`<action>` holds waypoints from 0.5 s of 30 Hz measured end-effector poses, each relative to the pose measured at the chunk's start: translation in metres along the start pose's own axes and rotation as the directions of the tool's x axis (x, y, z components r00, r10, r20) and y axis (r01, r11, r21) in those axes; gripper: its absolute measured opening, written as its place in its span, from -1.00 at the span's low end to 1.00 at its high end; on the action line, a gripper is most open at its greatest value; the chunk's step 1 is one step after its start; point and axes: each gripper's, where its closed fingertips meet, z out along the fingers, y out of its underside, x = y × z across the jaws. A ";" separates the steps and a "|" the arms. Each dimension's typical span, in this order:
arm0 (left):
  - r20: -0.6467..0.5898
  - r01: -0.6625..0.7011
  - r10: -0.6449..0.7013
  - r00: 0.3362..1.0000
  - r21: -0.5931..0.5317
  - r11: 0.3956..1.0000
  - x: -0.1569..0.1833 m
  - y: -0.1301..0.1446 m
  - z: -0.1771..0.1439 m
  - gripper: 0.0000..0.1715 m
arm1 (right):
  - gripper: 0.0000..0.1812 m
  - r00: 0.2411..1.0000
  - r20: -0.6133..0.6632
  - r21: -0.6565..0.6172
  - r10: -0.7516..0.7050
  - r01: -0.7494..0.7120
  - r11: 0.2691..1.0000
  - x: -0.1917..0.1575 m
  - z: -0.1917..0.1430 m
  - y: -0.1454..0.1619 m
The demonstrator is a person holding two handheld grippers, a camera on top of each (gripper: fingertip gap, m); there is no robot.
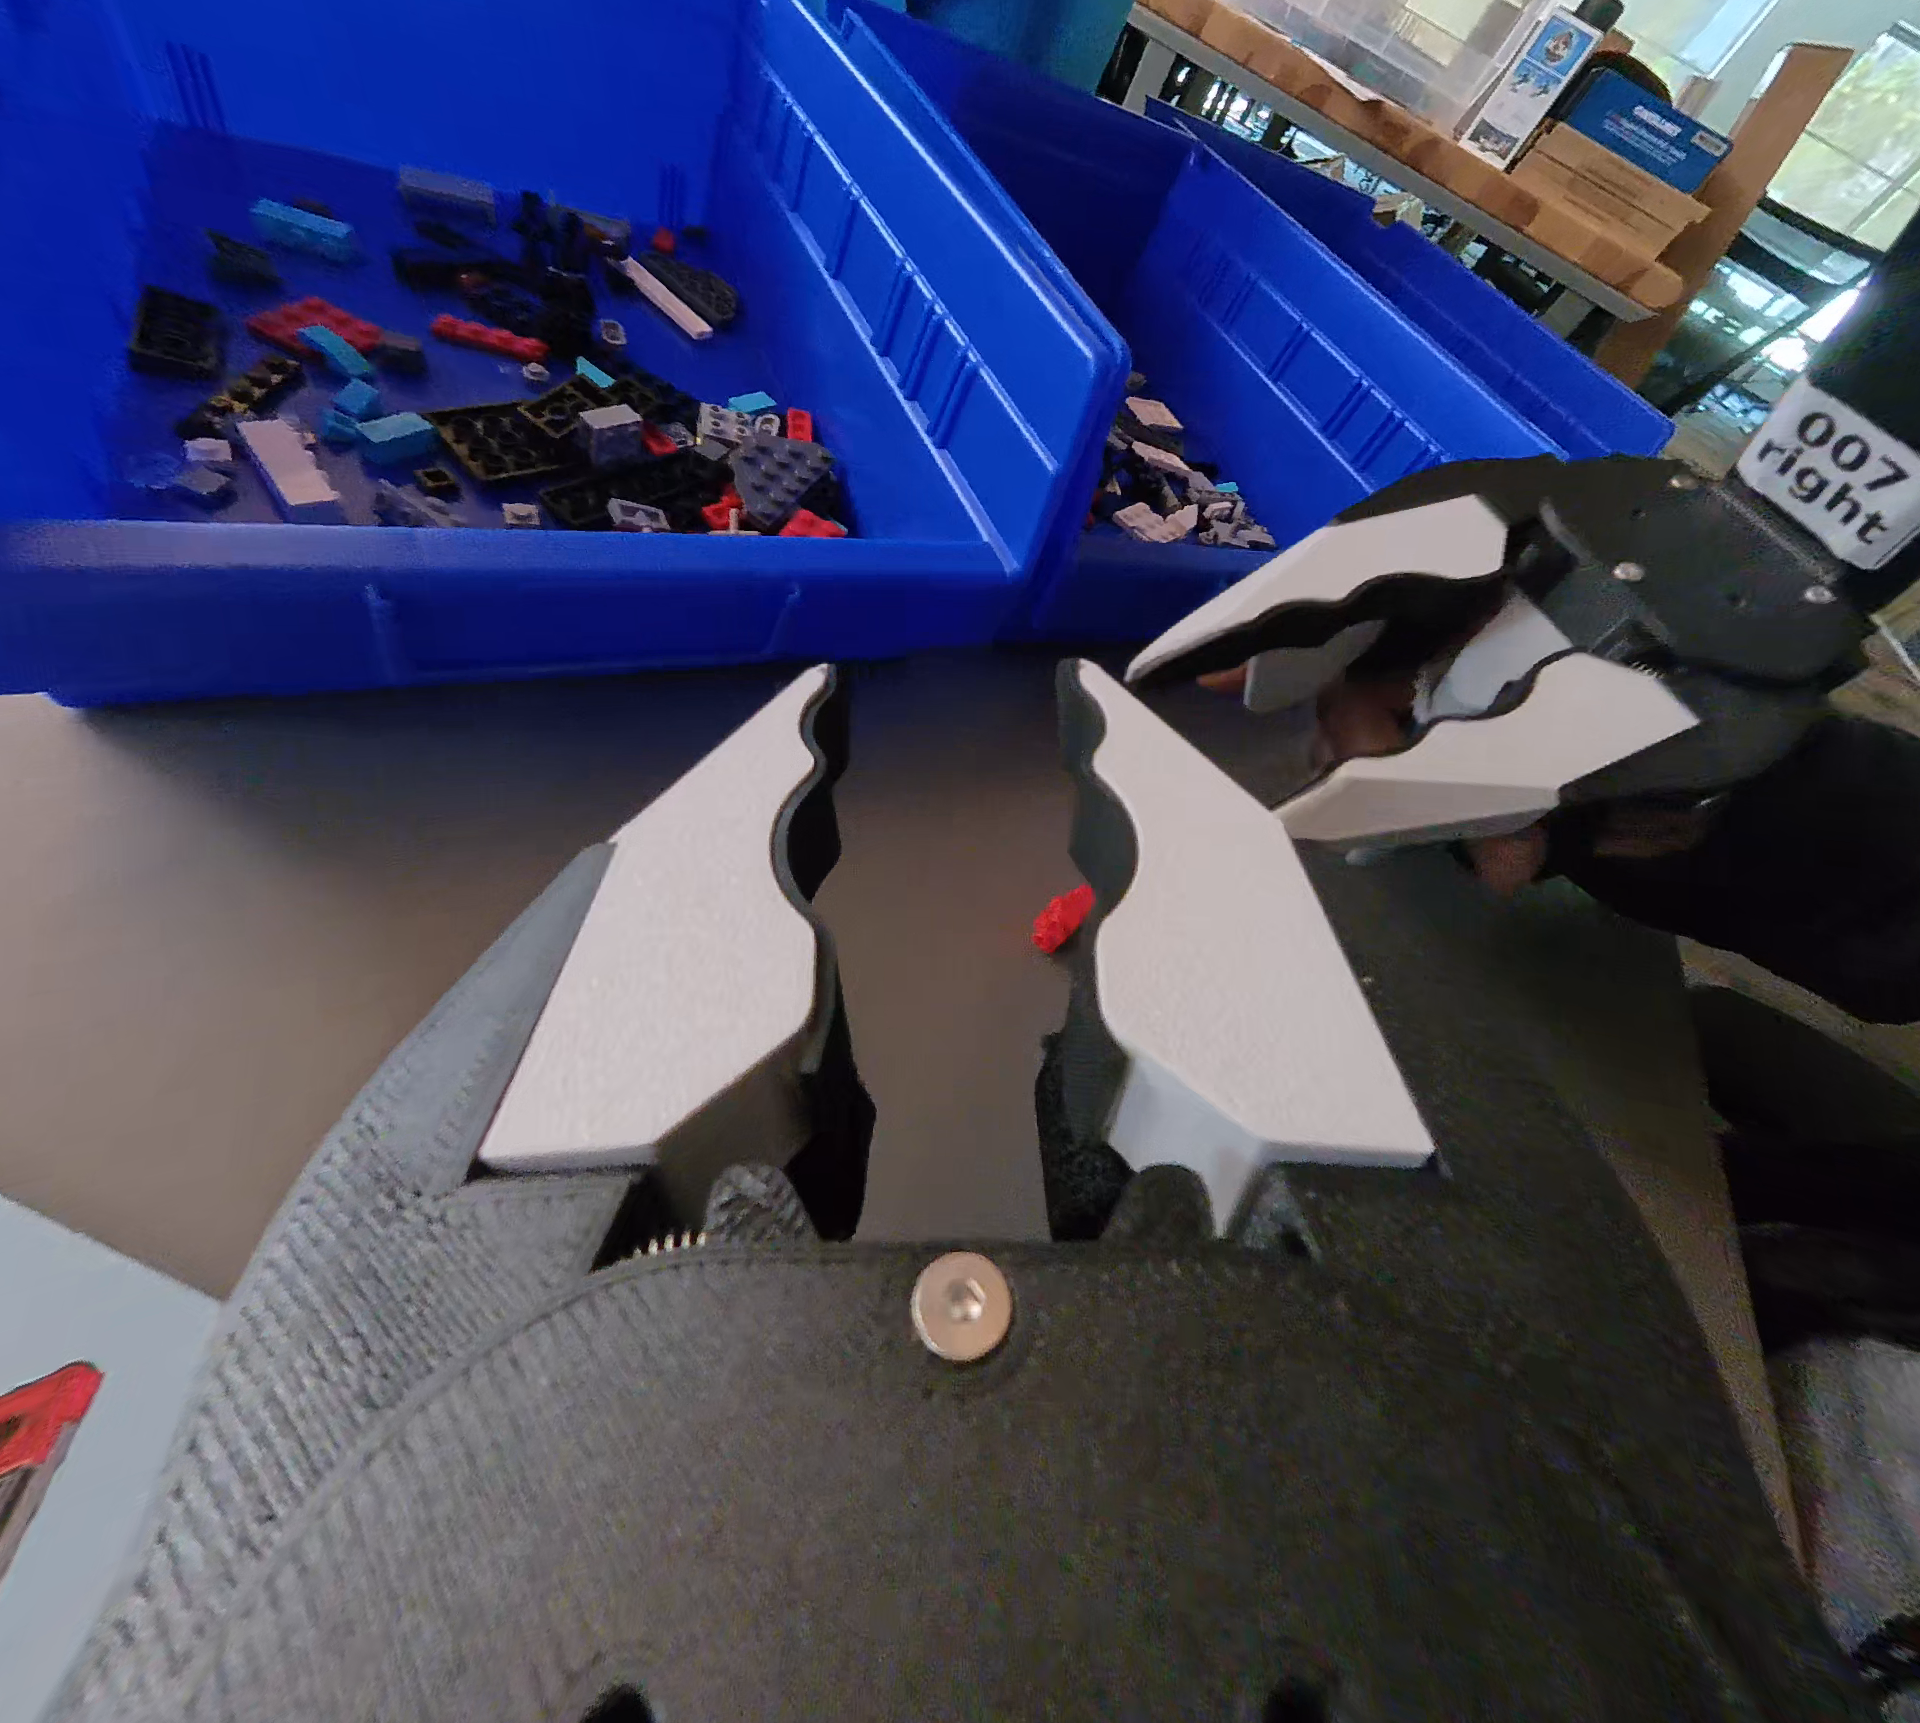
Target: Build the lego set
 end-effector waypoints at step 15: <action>0.103 -0.061 0.063 0.993 -0.027 0.998 -0.007 0.004 0.005 -0.53 | -0.59 0.967 0.224 0.271 0.121 -0.181 0.945 -0.001 -0.037 -0.032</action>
